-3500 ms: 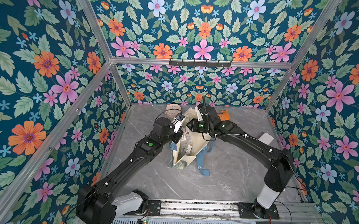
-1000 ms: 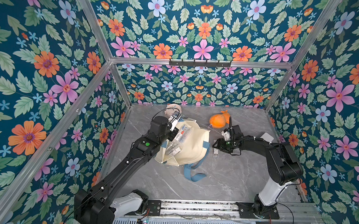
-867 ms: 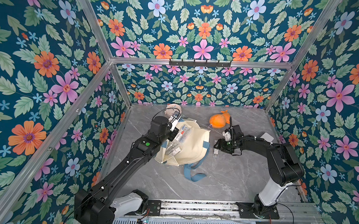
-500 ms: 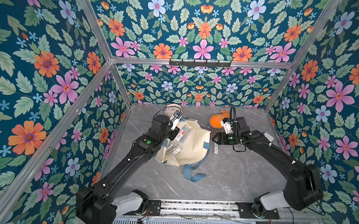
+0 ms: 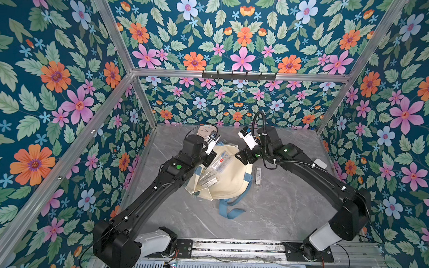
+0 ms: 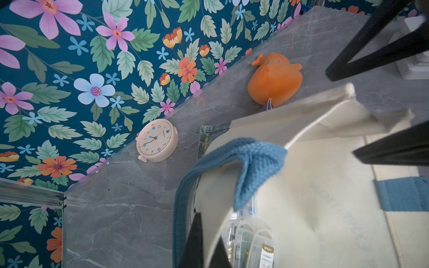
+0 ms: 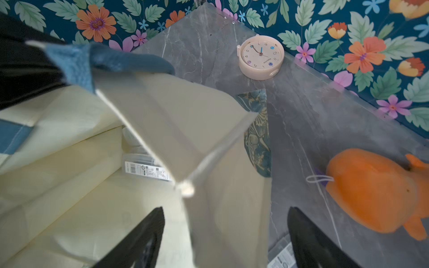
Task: Take out the compass set from the canvas bag
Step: Adjust the canvas bag at the center of the board.
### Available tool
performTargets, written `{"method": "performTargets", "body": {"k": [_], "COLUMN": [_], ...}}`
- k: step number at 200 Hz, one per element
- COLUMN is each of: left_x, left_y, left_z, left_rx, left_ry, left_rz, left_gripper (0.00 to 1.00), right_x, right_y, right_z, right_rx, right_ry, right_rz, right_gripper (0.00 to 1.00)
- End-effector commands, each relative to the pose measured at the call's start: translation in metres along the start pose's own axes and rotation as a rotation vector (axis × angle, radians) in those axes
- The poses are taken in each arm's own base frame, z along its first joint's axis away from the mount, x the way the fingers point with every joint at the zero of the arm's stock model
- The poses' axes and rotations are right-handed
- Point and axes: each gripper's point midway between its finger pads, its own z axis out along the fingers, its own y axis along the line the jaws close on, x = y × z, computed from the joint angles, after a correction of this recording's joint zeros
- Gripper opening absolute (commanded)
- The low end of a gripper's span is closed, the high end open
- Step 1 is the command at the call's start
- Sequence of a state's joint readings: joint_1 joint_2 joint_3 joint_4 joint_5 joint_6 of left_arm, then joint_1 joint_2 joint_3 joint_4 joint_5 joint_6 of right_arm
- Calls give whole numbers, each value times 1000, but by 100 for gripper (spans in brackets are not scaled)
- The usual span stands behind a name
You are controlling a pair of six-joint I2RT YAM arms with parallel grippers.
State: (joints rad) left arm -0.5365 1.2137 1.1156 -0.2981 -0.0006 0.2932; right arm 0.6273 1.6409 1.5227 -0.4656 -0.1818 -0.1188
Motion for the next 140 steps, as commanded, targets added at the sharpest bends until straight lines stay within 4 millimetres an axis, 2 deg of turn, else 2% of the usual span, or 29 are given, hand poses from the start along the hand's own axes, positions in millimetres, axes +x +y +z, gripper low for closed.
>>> {"method": "performTargets", "body": {"k": [1,21,29,45,59,81,107,122,140], "left_x": [-13,-12,-9,3,17,43,68,81,80], "left_y": [3,3,1,0,0,-1,-9,-1,15], "left_z": [-3,-6,-8,-13,-17,-21,-23,-23,-23], "left_rx": [-7,4,12,16,3,-17,-3,-60,-149], "left_ry": [-44,-18,3,50,99,191,259,295,308], "left_rz": [-1,-13,-22,-49,-82,-125,-156,-145,-134], "left_gripper": [0,0,7,28,36,47,65,67,67], "right_x": [-4,-5,-5,-7,-6,-4,-4,-3,-4], "right_y": [-6,-8,-7,-6,-5,-5,-2,0,1], "right_z": [17,21,20,20,22,26,32,36,38], "right_rx": [28,36,34,28,24,16,-8,-21,-28], "right_ry": [14,16,4,-15,-11,0,-3,1,2], "right_rz": [-33,-7,-2,16,28,49,65,72,76], "right_gripper": [70,47,38,22,13,10,7,6,5]}}
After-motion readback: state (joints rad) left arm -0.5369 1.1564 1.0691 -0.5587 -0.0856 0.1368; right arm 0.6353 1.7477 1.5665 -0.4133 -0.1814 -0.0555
